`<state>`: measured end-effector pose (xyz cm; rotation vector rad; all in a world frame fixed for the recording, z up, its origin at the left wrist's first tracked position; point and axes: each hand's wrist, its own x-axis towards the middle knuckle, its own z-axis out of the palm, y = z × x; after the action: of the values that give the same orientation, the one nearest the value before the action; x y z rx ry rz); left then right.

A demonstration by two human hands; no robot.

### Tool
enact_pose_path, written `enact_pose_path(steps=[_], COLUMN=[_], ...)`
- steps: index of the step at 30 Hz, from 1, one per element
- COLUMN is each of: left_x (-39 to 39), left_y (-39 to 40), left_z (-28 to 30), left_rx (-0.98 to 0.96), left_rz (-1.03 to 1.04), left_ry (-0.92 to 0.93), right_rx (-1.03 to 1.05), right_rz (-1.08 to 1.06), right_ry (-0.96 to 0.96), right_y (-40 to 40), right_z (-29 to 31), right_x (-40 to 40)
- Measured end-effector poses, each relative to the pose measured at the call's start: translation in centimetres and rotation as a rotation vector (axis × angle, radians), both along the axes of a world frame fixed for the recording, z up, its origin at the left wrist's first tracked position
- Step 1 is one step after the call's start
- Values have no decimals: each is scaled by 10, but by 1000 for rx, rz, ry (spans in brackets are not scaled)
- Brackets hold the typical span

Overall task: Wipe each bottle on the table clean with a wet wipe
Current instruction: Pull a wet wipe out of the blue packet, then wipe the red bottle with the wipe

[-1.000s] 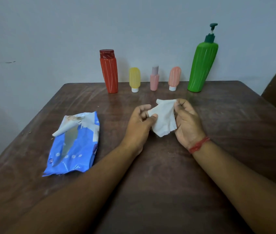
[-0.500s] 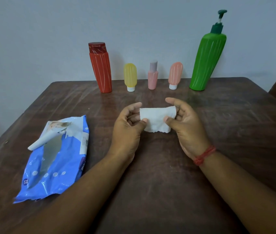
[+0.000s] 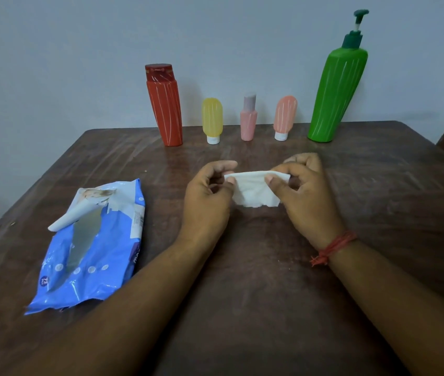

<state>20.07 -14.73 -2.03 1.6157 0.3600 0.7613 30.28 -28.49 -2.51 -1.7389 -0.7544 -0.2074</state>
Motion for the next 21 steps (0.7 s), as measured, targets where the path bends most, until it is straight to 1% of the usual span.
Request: enact_pose_path(steps=[1, 4, 6, 9, 13, 16, 18, 21], left_x=[0, 1, 3, 4, 4, 5, 6, 12], left_y=[0, 0, 1, 2, 2, 0, -1, 6], left_z=[1, 1, 1, 0, 3, 1, -1, 0], left_rx=[-10, -17, -42, -95, -93, -54, -67, -93], left_rz=[-4, 9, 15, 31, 30, 7, 33, 152], left_ry=[-14, -21, -9, -9, -12, 8, 20, 55], right_rx=[25, 157, 251, 294, 192, 139, 213, 407], right_rz=[52, 237, 311, 423, 602, 668, 661, 560], right_ry=[53, 371, 503, 597, 723, 790, 835, 901], right_y=[0, 2, 2, -2, -12, -15, -15, -14], right_z=[-1, -1, 3, 8, 11, 11, 10, 10], right_x=[0, -2, -6, -5, 5, 9, 12, 20])
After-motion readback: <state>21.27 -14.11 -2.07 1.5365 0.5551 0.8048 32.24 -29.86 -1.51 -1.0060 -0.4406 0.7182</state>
